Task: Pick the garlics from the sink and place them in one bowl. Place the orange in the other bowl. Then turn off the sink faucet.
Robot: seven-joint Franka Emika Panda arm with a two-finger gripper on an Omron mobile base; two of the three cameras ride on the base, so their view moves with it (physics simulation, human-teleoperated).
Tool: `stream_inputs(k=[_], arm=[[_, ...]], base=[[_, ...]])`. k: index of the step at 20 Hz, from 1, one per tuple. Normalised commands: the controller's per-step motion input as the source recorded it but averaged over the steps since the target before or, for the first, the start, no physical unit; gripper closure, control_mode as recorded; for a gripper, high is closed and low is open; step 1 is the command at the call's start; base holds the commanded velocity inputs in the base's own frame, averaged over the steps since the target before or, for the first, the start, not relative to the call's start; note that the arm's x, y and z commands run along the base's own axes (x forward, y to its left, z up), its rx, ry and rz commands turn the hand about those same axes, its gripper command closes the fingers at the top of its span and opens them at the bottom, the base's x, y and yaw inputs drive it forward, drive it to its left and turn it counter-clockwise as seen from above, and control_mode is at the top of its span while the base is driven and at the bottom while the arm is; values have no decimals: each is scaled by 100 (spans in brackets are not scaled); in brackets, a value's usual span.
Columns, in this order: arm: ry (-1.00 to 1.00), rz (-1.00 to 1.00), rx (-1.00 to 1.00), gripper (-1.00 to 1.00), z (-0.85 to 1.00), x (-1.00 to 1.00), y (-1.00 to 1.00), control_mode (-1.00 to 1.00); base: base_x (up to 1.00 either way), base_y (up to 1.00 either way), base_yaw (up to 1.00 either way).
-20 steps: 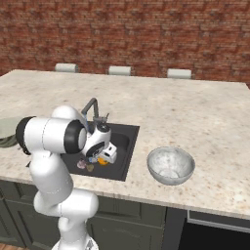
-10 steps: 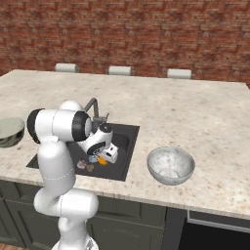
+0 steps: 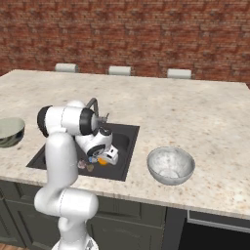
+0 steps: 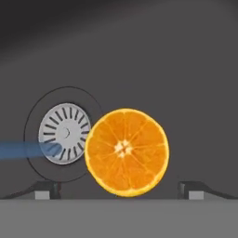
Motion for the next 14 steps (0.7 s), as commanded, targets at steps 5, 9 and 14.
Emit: stream_inputs(k=[5,9,14], arm=[[0,0,-4,-100,-35,26,0,-100],[0,0,-3,-100,-37,16,0,-100],[0,0,-2,-100,-38,14,0,-100]], base=[[0,0,0],[0,0,0],[0,0,0]])
